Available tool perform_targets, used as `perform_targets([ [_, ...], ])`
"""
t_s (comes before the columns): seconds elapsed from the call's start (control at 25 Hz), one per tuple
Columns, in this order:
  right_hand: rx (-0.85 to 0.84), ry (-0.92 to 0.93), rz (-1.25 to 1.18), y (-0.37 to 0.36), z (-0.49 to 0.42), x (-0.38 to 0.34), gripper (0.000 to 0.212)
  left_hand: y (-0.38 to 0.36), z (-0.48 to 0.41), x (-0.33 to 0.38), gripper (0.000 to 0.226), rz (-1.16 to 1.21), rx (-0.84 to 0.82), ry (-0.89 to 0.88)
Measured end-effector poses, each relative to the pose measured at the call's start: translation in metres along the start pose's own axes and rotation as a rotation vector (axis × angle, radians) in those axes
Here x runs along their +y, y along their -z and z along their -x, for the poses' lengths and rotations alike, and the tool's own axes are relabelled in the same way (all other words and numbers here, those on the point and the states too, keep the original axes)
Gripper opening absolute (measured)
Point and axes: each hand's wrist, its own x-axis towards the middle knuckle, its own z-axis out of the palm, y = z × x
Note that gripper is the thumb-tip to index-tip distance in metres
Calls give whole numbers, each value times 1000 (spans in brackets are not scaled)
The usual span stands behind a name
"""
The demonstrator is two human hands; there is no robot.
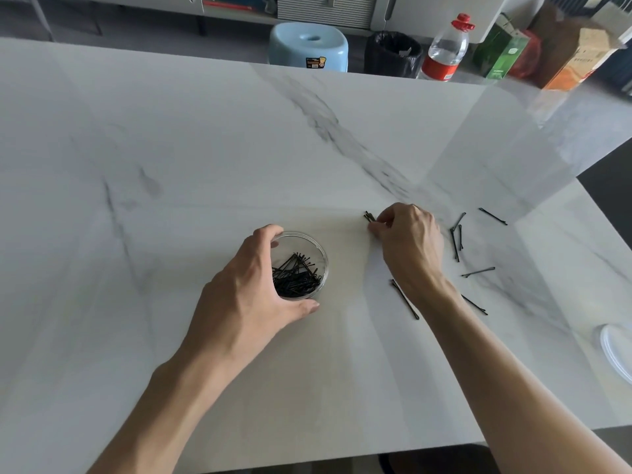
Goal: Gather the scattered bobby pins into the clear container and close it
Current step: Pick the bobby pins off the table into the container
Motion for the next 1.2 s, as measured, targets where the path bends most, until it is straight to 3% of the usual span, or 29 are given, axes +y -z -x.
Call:
perform_targets([
  [0.04, -10, 23, 17, 1, 1, -2, 3, 0, 0, 0, 87, 0, -1, 1],
  [0.32, -58, 325, 393, 6, 17, -9, 23, -3, -2, 0, 88, -5, -2, 6],
  [0.52, -79, 386, 401, 4, 20, -6, 26, -3, -2, 1, 88, -6, -1, 7],
  [0.6, -80, 357, 296, 2, 18, -5, 23, -3, -2, 1, 87, -4, -2, 5],
  [0.72, -91, 284, -133, 11, 17, -15, 14, -3, -3, 1, 88, 5, -13, 14],
  [0.84, -239, 413, -529, 34, 23, -32, 12, -3, -3, 0, 89, 19, -20, 26],
  [0.92, -386, 552, -513, 43, 37, -39, 11, -4, -3, 1, 89, 37, -20, 29],
  [1.04, -430, 649, -347, 40, 55, -42, 10, -6, -2, 5, 87, 63, -32, 21],
  [1.2, -266, 540, -482, 51, 46, -33, 7, -7, 0, 6, 87, 79, -59, 11],
])
